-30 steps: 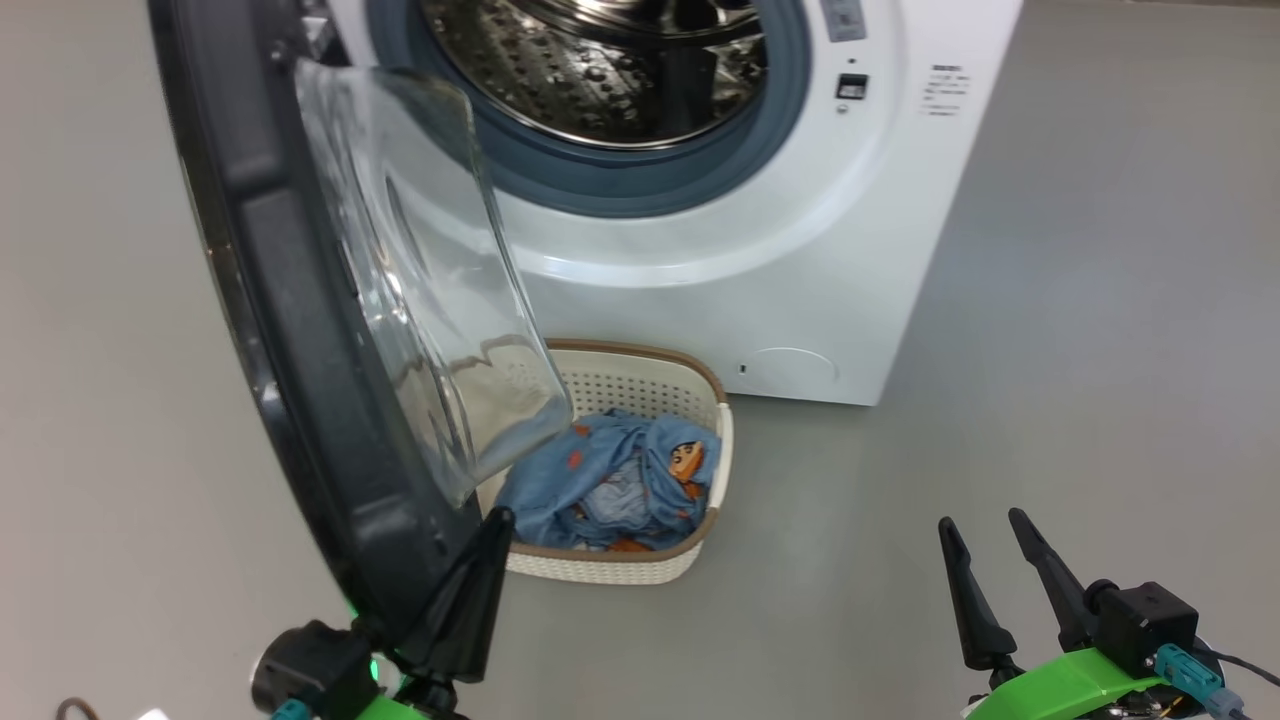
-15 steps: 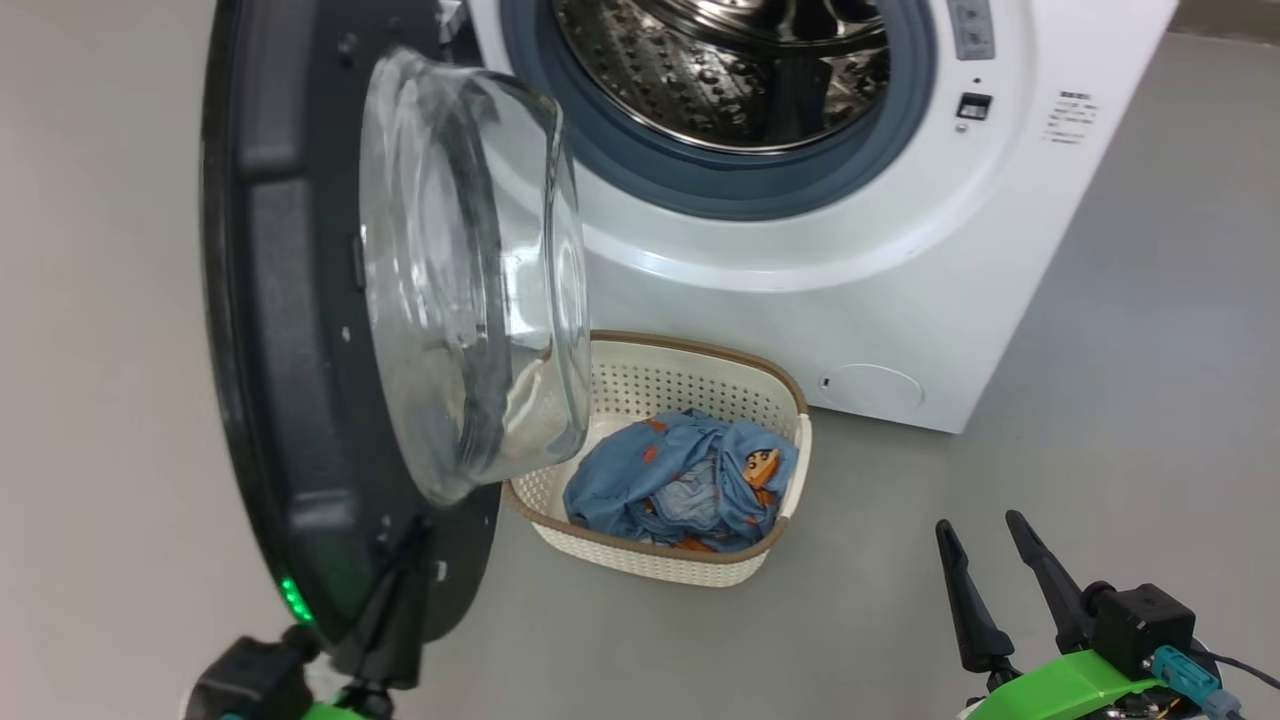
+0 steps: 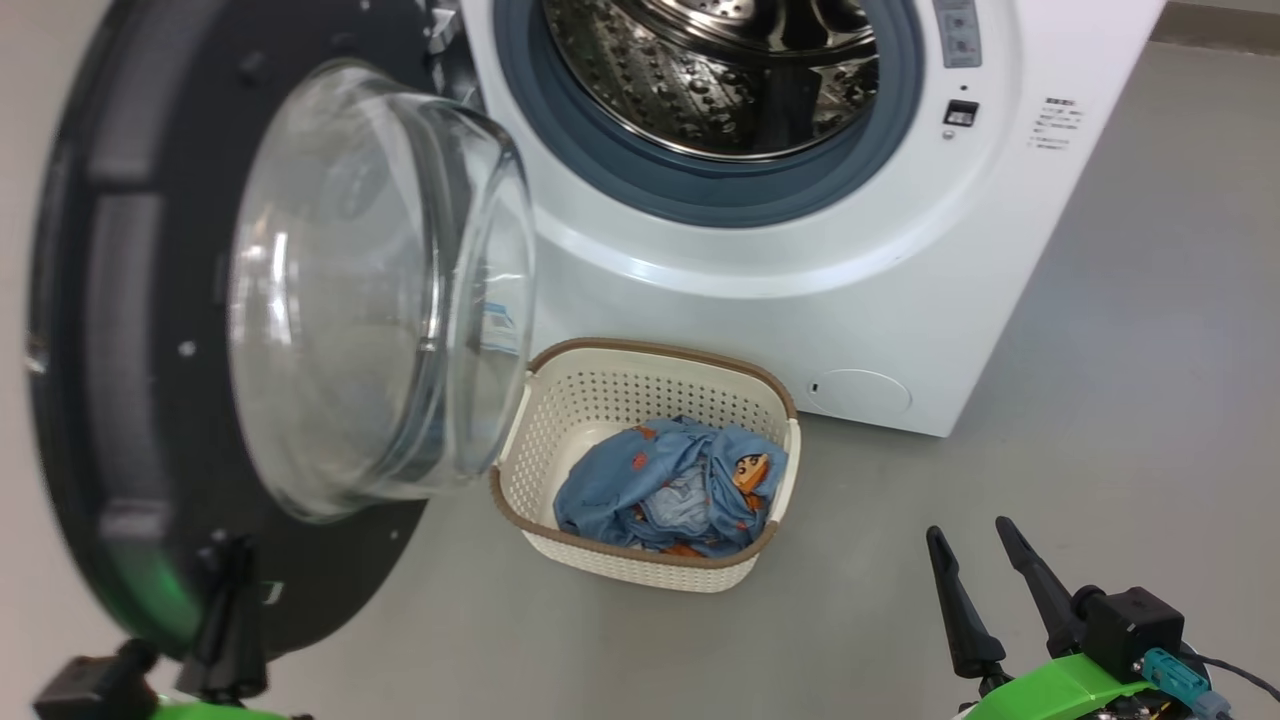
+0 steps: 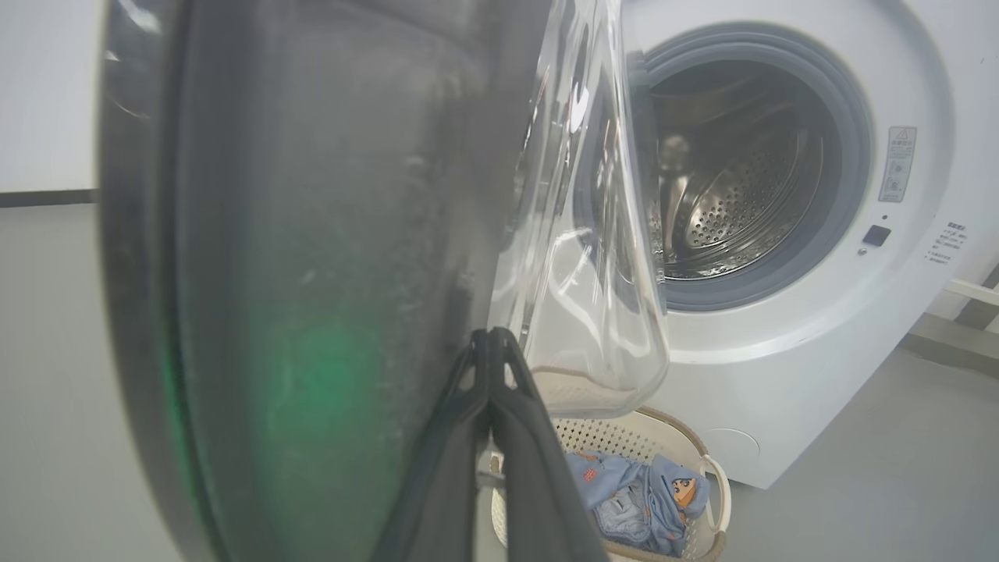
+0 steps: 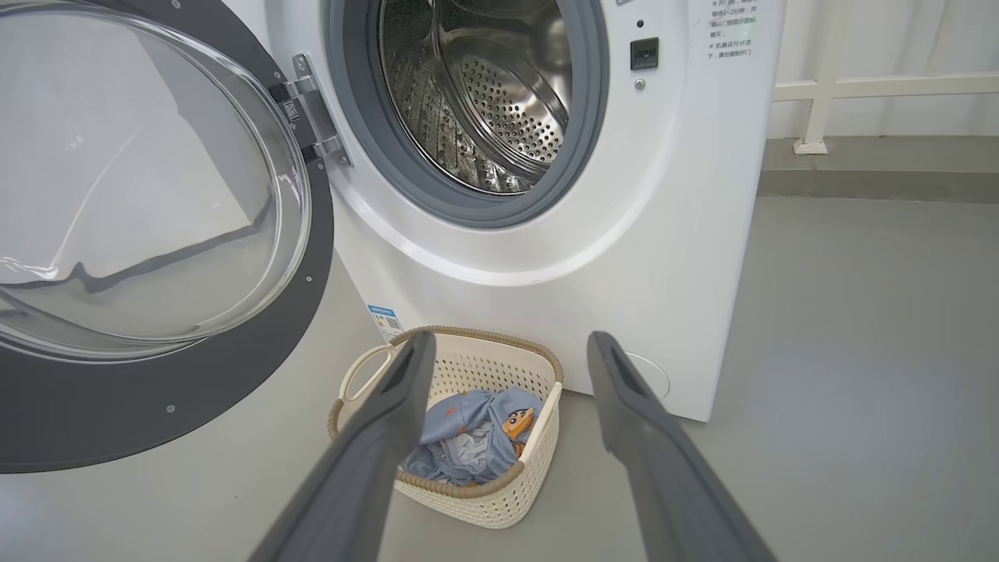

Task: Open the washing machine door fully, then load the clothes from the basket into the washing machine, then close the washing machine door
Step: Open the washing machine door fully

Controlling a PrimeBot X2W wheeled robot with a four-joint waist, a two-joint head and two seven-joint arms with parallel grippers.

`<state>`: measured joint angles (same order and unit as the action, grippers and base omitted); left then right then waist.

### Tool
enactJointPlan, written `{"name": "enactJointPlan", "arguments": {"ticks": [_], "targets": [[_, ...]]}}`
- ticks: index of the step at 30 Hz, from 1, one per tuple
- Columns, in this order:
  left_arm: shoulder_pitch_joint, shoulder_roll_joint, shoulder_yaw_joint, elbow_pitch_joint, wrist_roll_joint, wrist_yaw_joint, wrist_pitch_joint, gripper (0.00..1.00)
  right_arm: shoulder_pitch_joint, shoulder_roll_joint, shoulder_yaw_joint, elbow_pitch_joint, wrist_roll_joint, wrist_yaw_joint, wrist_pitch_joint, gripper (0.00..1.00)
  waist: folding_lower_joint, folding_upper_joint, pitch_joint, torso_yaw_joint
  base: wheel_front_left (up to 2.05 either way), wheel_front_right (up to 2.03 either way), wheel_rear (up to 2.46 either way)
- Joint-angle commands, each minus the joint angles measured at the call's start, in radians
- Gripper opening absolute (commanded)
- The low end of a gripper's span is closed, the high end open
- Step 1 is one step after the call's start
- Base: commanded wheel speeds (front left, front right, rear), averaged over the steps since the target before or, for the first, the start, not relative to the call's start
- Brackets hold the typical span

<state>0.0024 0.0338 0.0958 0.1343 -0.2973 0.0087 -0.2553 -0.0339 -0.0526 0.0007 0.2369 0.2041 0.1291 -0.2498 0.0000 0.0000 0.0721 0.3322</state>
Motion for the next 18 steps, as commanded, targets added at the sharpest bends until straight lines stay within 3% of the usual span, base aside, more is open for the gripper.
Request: {"name": "enactJointPlan", "arguments": {"ticks": [1,18], "targets": [[-0.055,0.033,0.062,-0.003,0.005,0.003,-0.006,0.00,-0.008,0.001,0.032,-0.020,0.009,0.002,-0.012,1.00,0.0000,0.0000,0.003,-0.015,0.00,0.00,0.00],[-0.225,0.118,0.330,0.195,-0.023,0.023,-0.006,0.00,-0.029,-0.007,0.037,-0.010,0.010,0.002,-0.012,1.00,0.0000,0.0000,0.035,-0.103,0.00,0.00,0.00]]}}
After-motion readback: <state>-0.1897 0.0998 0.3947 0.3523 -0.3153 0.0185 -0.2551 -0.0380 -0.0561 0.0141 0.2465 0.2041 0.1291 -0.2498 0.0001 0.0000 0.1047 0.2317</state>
